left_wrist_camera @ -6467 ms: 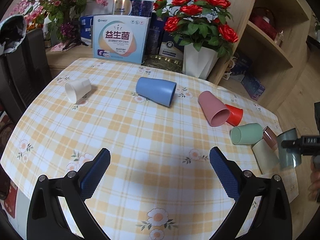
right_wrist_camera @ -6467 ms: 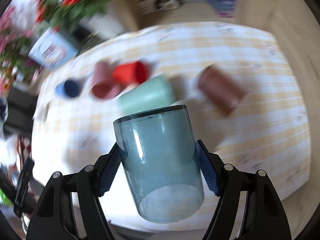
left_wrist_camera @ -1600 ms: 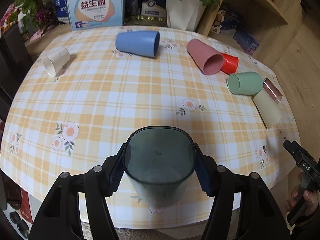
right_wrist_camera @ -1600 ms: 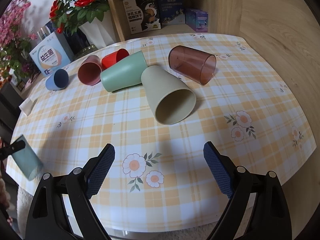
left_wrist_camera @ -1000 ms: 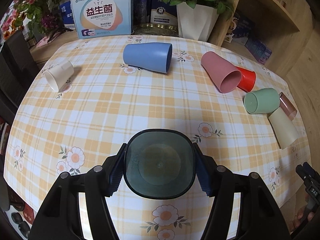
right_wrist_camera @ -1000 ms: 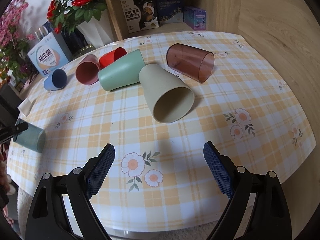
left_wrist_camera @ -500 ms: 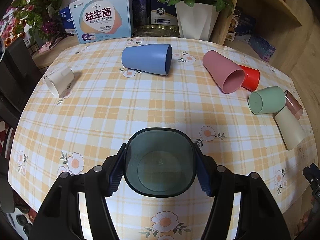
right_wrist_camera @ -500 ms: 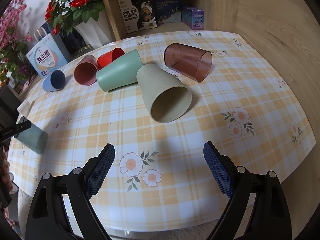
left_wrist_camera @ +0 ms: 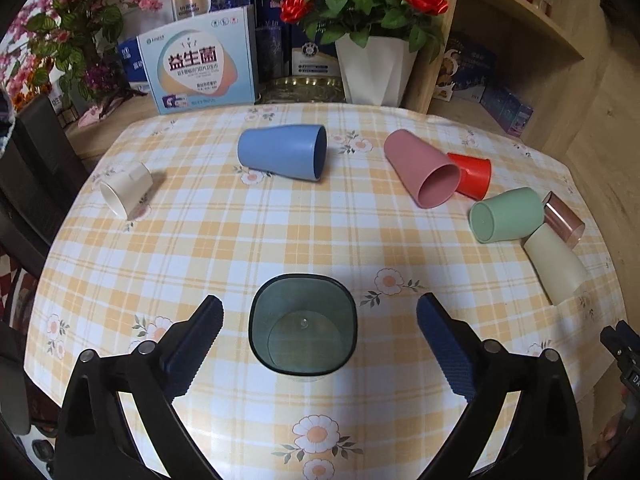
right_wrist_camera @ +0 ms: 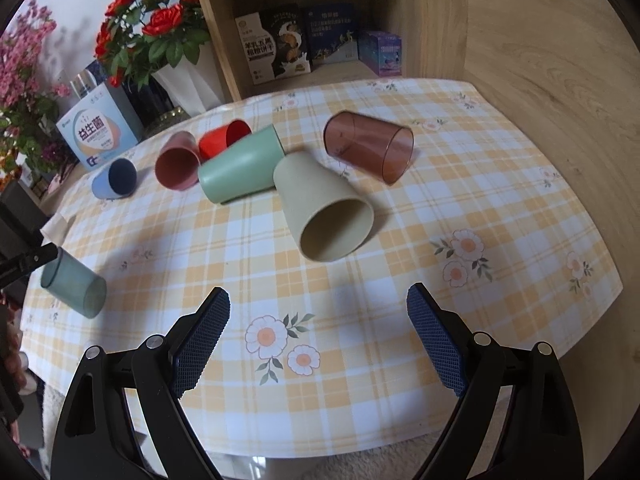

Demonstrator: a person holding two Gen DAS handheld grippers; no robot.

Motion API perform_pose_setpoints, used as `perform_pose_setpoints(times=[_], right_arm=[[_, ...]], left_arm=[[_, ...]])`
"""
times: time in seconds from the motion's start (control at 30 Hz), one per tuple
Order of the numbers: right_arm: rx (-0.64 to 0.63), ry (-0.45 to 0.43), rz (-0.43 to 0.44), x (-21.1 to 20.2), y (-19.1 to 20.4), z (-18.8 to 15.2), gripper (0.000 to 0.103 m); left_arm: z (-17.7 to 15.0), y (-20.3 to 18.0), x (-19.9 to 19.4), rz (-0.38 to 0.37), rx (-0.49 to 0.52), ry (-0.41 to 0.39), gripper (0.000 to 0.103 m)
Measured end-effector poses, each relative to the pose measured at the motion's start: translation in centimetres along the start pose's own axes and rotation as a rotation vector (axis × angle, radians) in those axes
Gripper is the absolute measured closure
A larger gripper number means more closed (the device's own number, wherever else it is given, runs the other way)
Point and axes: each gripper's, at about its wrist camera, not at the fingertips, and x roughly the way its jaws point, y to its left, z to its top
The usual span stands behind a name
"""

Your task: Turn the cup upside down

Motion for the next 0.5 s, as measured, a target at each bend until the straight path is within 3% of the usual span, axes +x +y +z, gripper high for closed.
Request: perform_pose_setpoints(times=[0.5], right_arm=[[-0.032,-0.185,0.037,-12.1,2.2,3.0,0.016]], left_arm=[[0.1,-3.0,-15.8,0.015,0.061,-0.280,0.006]])
